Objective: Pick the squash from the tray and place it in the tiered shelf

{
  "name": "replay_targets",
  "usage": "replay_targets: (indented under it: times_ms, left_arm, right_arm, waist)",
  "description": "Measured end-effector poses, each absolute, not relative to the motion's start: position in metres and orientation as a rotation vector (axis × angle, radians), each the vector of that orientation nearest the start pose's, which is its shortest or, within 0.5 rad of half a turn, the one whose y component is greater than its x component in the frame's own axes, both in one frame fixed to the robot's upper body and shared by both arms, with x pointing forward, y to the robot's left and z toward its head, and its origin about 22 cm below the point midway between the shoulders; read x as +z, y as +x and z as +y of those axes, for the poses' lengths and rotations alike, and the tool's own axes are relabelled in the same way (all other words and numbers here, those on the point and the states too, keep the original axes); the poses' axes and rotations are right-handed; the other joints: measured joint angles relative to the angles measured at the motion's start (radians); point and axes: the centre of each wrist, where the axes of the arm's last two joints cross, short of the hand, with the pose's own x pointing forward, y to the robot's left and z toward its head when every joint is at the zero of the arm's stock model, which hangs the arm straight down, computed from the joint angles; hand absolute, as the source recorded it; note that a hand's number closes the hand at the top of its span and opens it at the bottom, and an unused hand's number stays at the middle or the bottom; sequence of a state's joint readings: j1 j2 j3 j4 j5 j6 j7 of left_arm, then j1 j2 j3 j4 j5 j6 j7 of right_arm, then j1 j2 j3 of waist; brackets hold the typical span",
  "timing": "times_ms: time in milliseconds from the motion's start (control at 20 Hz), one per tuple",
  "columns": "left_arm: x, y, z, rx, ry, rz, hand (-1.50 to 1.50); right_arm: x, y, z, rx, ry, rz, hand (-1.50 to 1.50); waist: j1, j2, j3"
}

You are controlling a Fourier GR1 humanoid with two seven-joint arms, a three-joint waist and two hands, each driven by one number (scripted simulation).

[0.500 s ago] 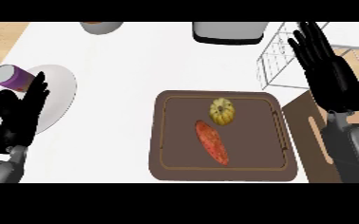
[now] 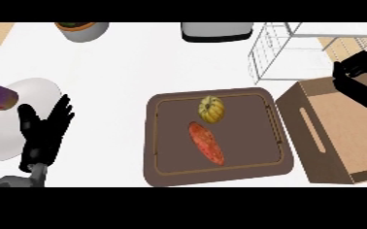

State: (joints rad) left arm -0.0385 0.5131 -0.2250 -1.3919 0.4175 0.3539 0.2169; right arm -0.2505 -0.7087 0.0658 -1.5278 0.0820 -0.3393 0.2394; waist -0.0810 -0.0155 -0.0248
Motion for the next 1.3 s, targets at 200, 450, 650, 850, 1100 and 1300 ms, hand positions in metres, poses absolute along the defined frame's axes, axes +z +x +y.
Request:
replay_targets:
  times_ms: [200,450,650,850,1100,1300]
  left_arm:
    - [-0.014,0.235,0.303,0.086,0.188,-1.108,0.0]
    - [-0.018,0.234,0.302,0.081,0.145,-1.099,0.0]
    - [-0.02,0.239,0.297,0.066,0.12,-1.106,0.0]
    - [-0.021,0.242,0.291,0.047,0.103,-1.117,0.0]
    - [-0.02,0.246,0.289,0.025,0.087,-1.124,0.0]
    - [-0.02,0.247,0.286,0.014,0.08,-1.126,0.0]
  right_arm:
    - [0.121,0.272,-0.328,0.276,-1.005,-1.467,-1.5]
    - [0.131,0.237,-0.279,0.396,-1.016,-1.39,-1.5]
    - [0.149,0.214,-0.237,0.481,-0.972,-1.322,-1.5]
    - [0.159,0.2,-0.203,0.583,-0.936,-1.281,-1.5]
    - [0.156,0.215,-0.176,0.638,-0.964,-1.219,-1.5]
    - [0.149,0.237,-0.159,0.642,-1.03,-1.171,-1.5]
  waist:
    - [0.012,-0.003,0.01]
    - [0.034,0.001,0.016]
    - [0.054,0.005,0.018]
    - [0.078,0.008,0.018]
    - [0.103,0.013,0.018]
    - [0.111,0.015,0.018]
